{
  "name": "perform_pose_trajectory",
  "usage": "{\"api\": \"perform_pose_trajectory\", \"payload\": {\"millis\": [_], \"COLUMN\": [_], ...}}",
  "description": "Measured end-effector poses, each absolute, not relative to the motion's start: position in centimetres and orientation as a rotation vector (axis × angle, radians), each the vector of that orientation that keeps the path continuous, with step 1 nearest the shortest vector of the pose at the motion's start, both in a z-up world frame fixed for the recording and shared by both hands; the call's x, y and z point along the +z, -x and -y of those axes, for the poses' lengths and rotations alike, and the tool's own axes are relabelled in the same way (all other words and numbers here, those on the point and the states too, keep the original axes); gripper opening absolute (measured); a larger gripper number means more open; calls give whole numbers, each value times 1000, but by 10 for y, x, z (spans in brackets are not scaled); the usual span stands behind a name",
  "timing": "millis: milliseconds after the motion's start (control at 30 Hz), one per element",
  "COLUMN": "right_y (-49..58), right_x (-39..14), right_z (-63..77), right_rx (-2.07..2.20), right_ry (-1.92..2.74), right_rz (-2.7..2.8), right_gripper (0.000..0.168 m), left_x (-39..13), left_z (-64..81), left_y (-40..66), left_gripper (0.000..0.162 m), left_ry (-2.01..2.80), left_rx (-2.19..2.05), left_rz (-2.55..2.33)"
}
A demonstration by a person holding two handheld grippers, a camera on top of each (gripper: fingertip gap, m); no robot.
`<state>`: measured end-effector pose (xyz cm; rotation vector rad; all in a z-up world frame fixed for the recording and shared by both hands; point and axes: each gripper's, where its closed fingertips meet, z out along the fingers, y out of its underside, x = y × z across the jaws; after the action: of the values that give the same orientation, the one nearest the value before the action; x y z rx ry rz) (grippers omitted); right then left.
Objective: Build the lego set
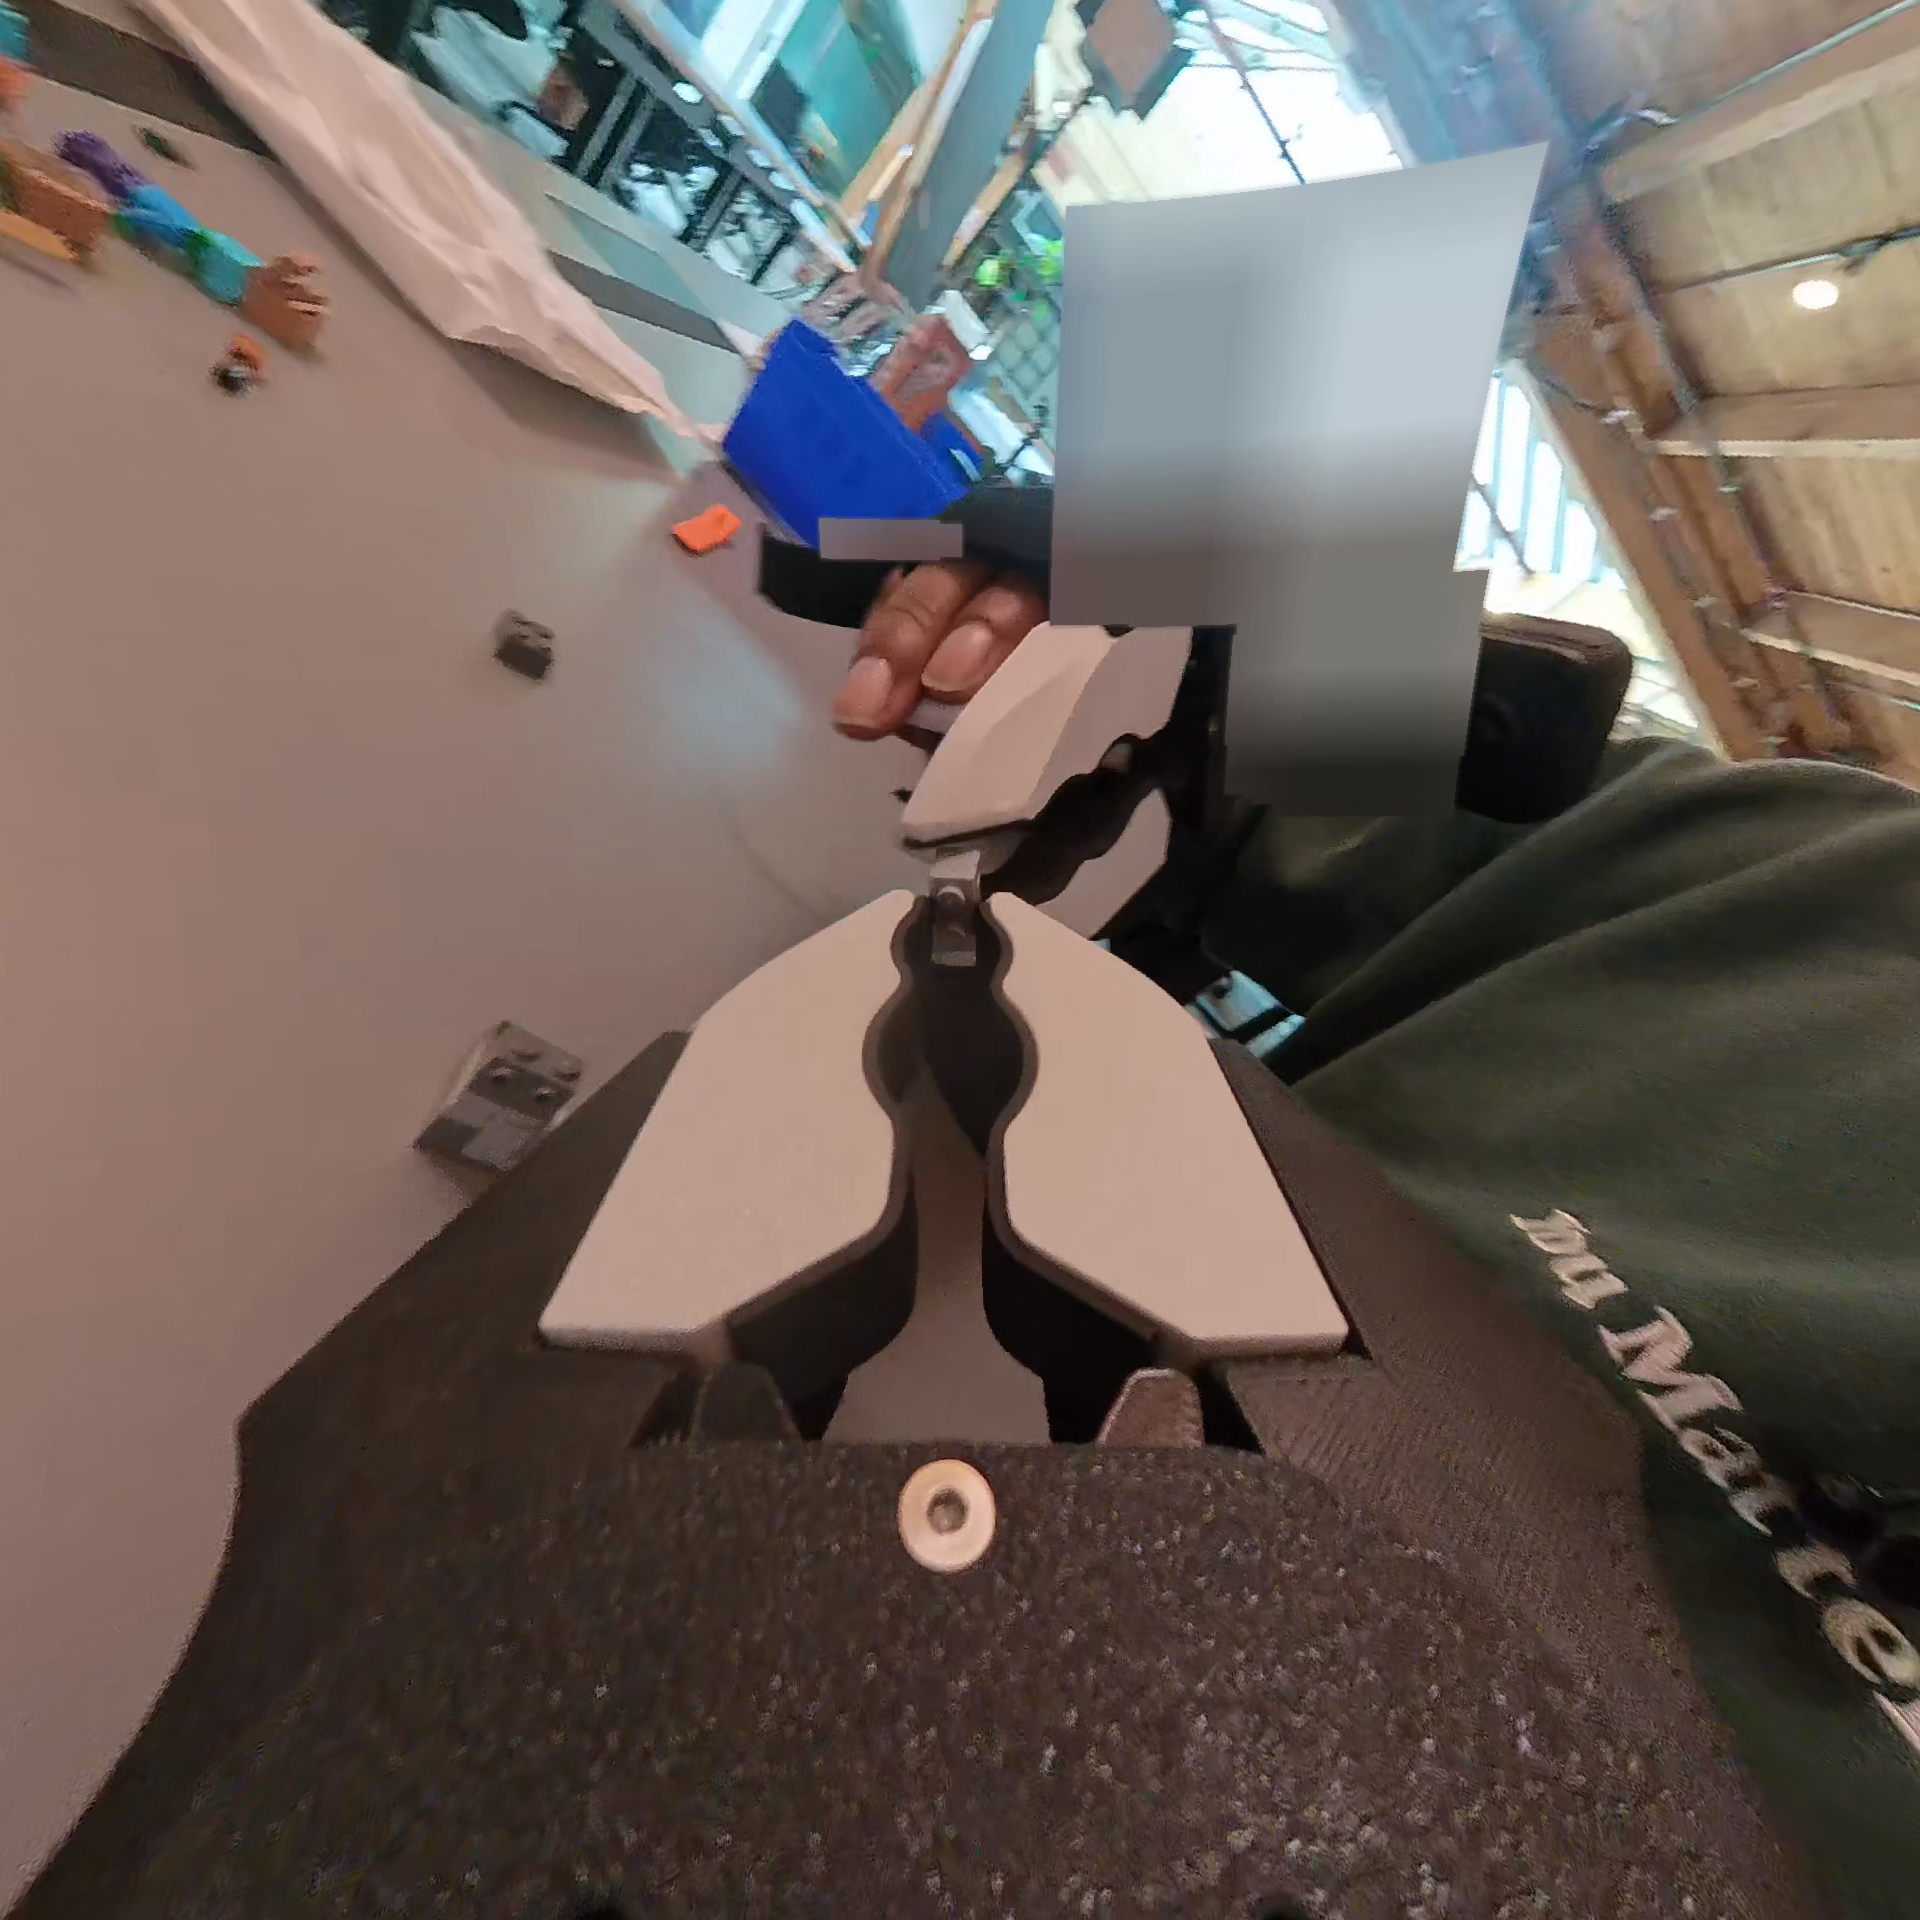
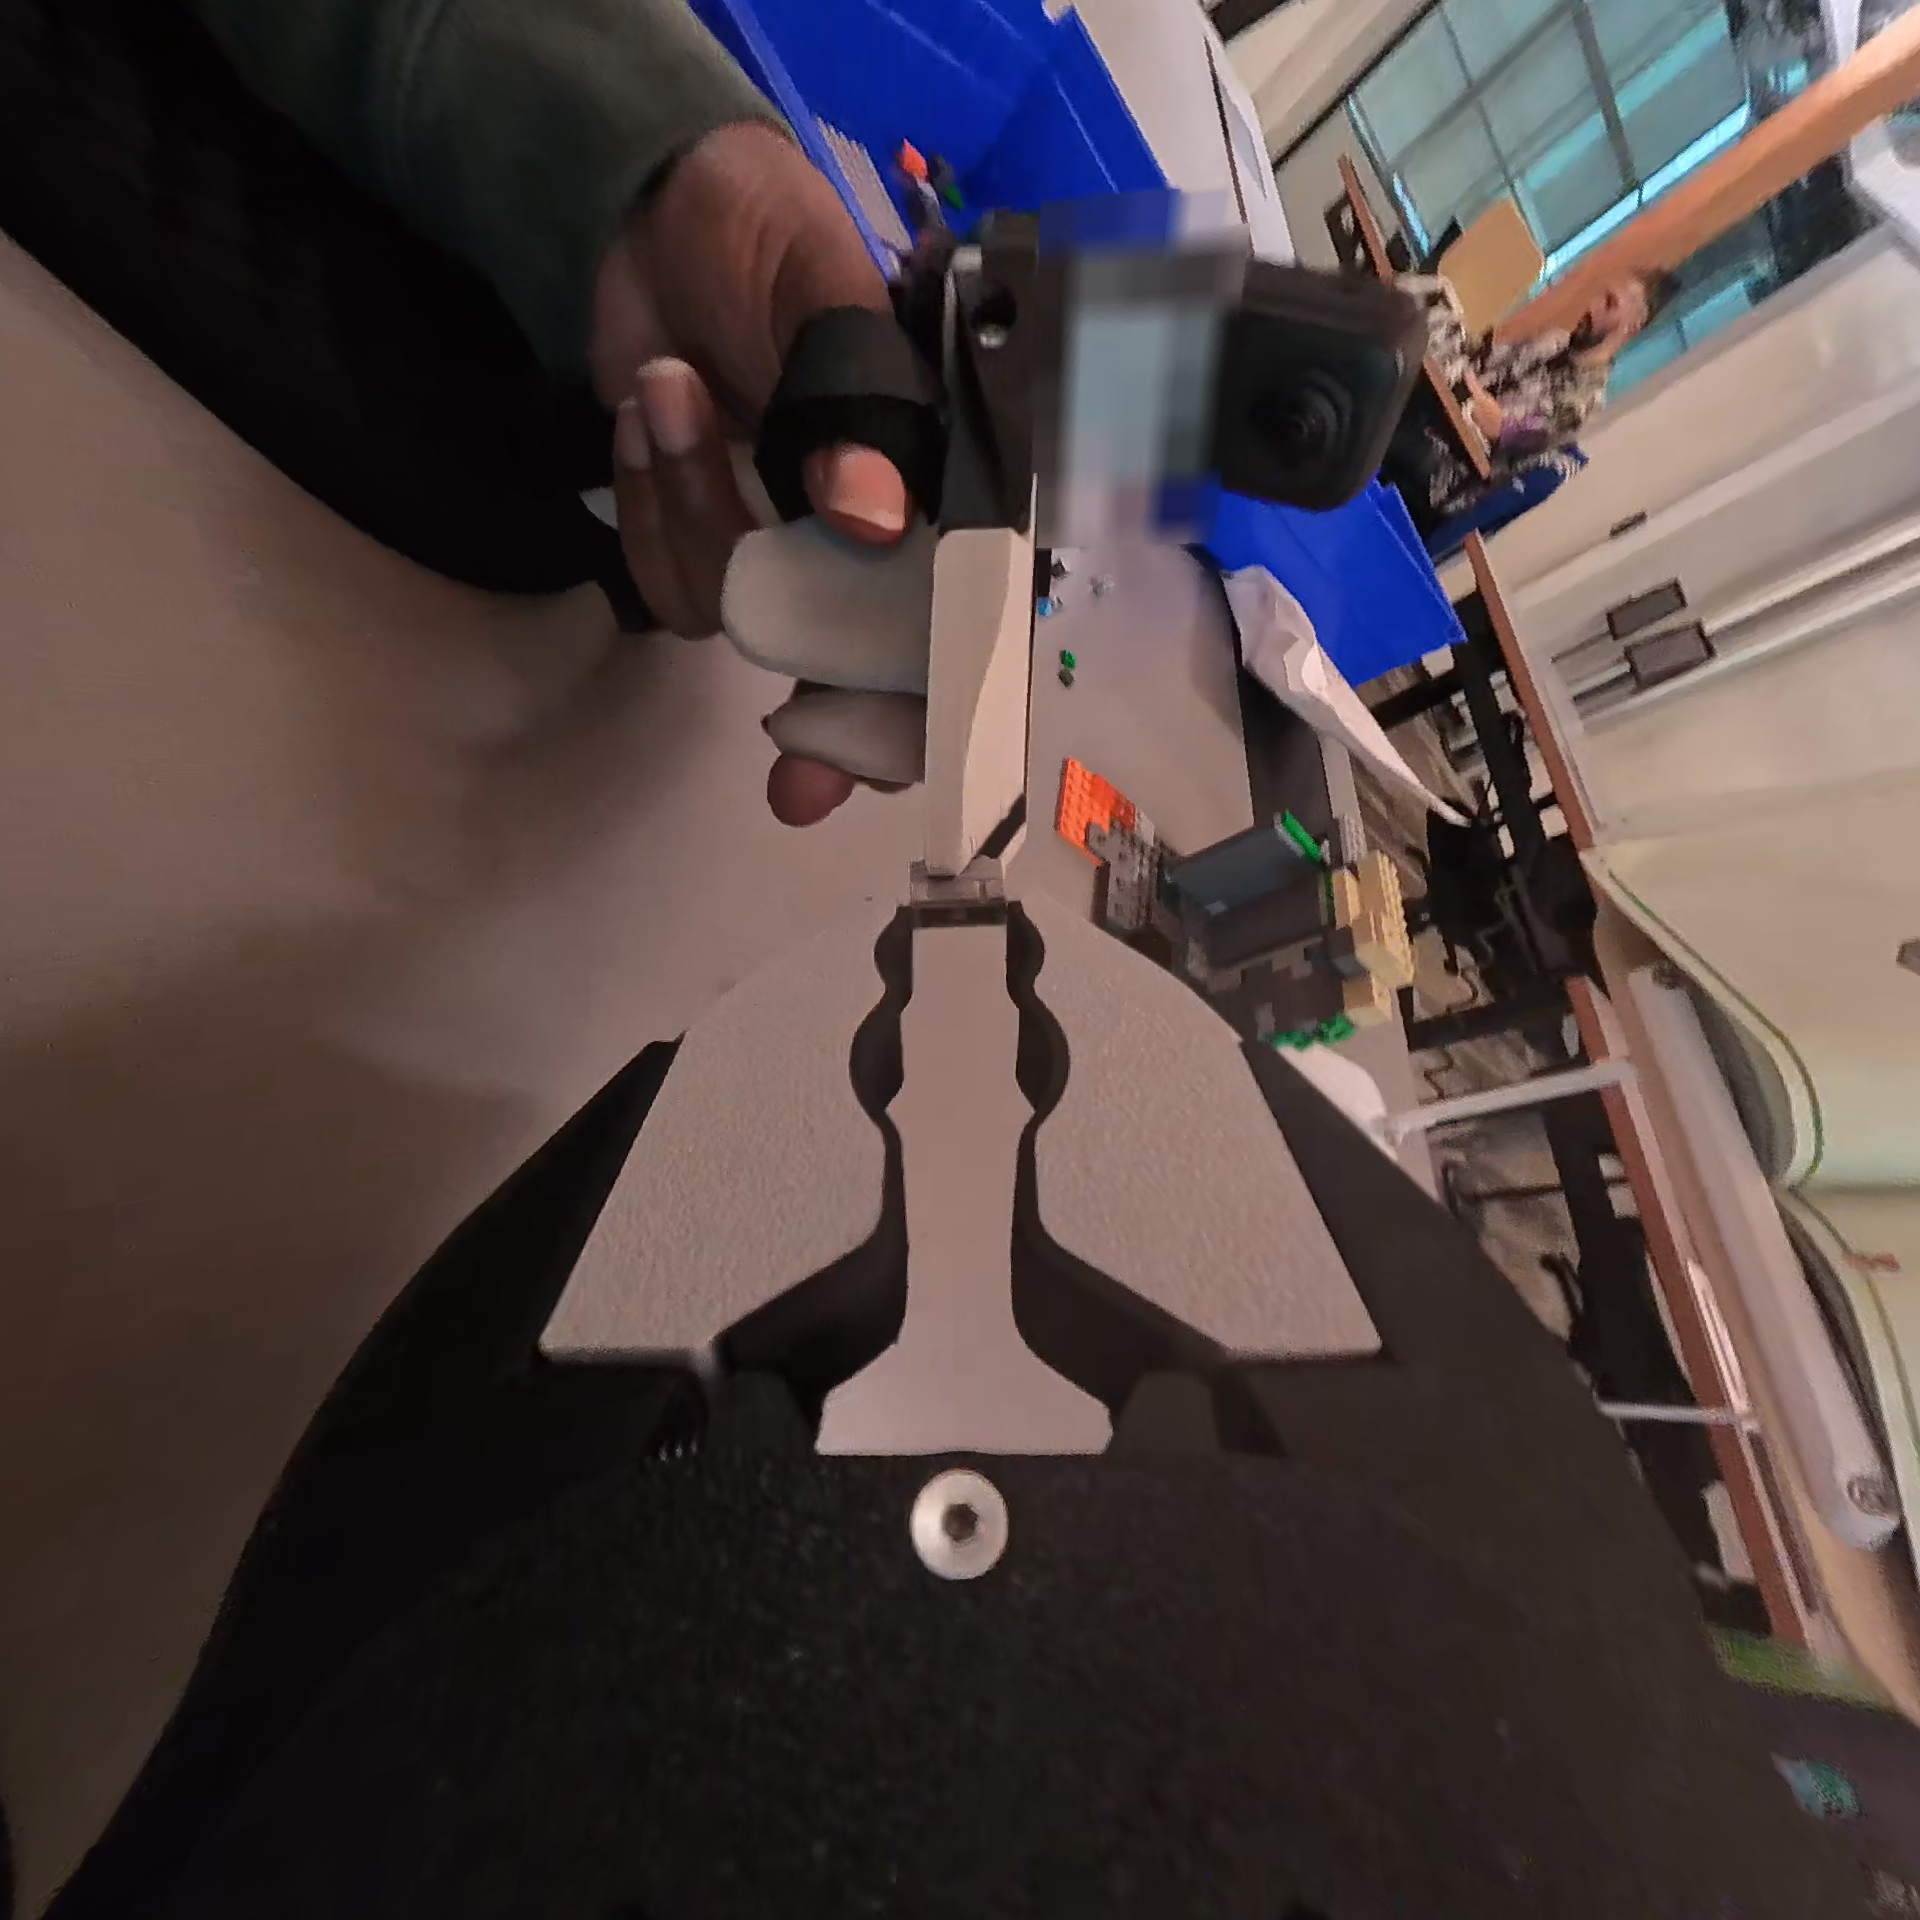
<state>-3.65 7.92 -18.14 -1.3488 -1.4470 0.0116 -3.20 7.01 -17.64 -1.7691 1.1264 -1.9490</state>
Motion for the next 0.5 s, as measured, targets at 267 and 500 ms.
{"api": "perform_pose_trajectory", "payload": {"millis": [267, 500], "right_y": [35, 40], "right_x": [-194, -186], "right_z": [-95, -95], "right_rx": [-278, -190], "right_ry": [1402, 1338], "right_rz": [1464, 1403], "right_gripper": [22, 16], "left_x": [-194, -180], "left_z": [-88, -85], "left_y": [28, 32], "left_gripper": [7, 11], "left_ry": [1912, 1808], "left_rx": [-1716, -1839], "left_rz": [-1065, -1045]}}
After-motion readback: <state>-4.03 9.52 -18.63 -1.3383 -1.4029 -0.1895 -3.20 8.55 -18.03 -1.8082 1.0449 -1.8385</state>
